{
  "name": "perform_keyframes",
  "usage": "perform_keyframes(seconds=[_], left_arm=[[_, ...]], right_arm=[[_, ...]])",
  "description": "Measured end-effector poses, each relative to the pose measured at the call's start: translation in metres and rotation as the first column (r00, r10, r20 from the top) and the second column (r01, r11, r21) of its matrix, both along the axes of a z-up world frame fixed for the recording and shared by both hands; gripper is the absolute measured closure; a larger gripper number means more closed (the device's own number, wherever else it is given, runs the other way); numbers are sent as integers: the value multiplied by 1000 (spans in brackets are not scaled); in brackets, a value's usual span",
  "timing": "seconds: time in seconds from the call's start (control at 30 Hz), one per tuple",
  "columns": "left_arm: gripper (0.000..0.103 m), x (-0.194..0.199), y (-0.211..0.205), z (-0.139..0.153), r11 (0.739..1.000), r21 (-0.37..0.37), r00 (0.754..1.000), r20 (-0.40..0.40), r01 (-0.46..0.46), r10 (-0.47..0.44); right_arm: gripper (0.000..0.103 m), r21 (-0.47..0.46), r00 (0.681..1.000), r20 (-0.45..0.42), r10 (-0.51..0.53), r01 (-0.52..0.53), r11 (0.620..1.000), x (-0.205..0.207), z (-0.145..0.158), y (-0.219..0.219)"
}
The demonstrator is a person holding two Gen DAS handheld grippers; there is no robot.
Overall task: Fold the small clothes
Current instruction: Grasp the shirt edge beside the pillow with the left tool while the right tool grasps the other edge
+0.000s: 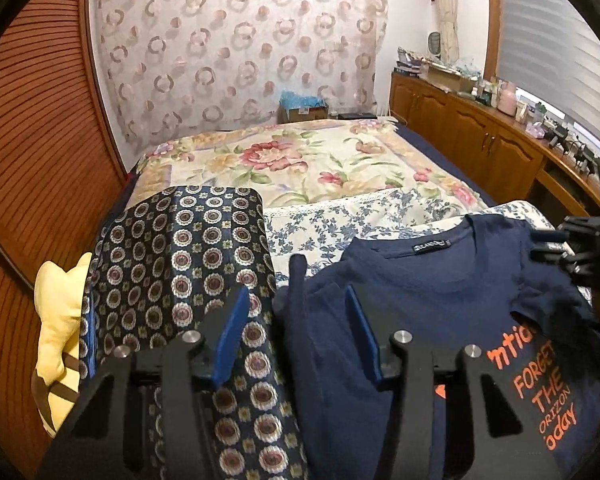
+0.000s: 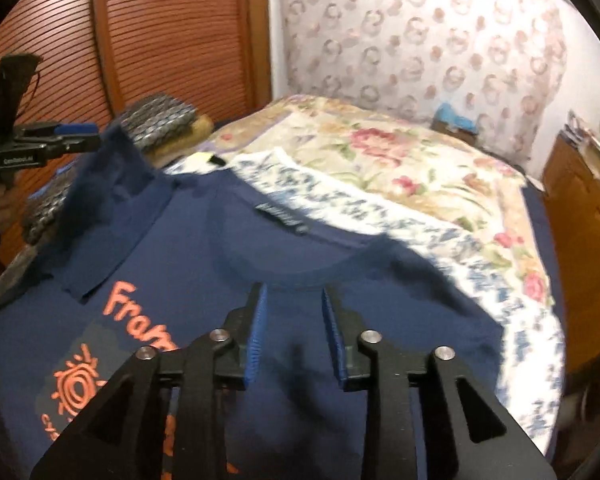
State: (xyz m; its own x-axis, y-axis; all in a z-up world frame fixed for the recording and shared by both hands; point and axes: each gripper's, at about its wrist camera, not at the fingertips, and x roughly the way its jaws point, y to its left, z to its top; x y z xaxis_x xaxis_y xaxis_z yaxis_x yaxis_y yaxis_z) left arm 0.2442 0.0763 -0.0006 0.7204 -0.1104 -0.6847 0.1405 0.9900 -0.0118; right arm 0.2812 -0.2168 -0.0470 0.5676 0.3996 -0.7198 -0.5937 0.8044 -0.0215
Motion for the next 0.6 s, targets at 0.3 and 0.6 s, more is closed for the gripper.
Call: perform_keyframes(seconds=[0.3, 0.6], left_arm=[[56, 11, 9, -6, 1000, -17, 999, -38, 7, -8], [71, 19, 8, -6, 999, -10, 998, -52, 37, -38]], right_arm=[[52, -70, 985, -6, -172, 171, 983, 23, -17, -75], [52, -62, 963, -28, -270, 268, 961, 40, -27, -113]])
